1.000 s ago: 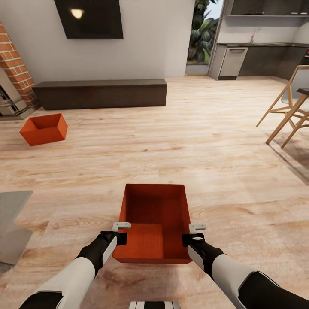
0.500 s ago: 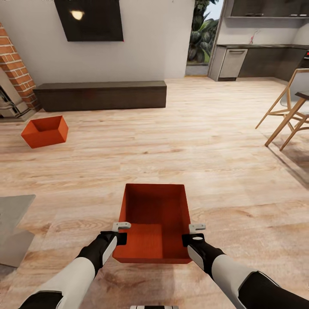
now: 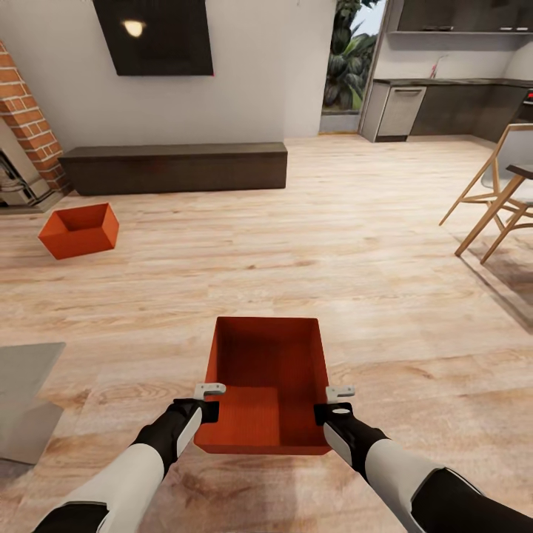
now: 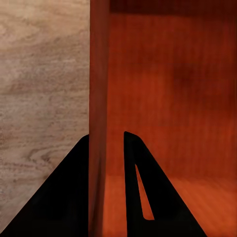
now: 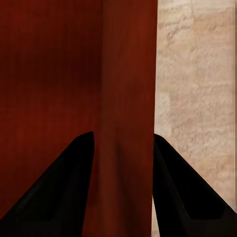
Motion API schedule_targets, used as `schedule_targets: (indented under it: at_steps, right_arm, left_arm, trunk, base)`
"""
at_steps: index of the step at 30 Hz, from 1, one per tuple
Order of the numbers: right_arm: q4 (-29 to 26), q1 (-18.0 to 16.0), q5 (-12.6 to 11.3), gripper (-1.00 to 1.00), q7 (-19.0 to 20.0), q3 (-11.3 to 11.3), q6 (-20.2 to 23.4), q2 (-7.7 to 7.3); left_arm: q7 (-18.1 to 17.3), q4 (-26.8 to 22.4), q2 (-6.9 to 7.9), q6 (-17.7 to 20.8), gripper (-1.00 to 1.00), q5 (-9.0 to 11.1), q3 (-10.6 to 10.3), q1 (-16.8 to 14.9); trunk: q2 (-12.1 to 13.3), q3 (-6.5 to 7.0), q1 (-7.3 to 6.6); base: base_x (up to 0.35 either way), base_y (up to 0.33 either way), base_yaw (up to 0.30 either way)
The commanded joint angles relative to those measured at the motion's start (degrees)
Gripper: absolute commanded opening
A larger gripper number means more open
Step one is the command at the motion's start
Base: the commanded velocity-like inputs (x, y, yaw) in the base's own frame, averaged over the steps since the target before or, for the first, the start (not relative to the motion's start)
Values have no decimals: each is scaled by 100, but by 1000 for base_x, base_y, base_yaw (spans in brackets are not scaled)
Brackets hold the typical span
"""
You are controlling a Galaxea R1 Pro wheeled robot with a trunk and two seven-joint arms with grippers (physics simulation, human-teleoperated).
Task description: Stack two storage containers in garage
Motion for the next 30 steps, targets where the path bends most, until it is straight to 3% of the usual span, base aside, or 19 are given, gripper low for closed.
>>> schedule_targets:
  at_steps: [1, 30]
  right_arm:
    - [-42, -4, 34, -100, -10, -3, -6, -2]
    - [-51, -4, 34, -100, -9, -6, 5, 2]
  left_arm:
    - [50, 6, 3, 33, -100, 46, 10, 2]
    - [50, 6, 3, 31, -100, 46, 11, 2]
  trunk:
    - [40, 14, -23]
    - [1203, 535, -660]
  base:
    - [0, 0, 0]
    - [0, 0, 0]
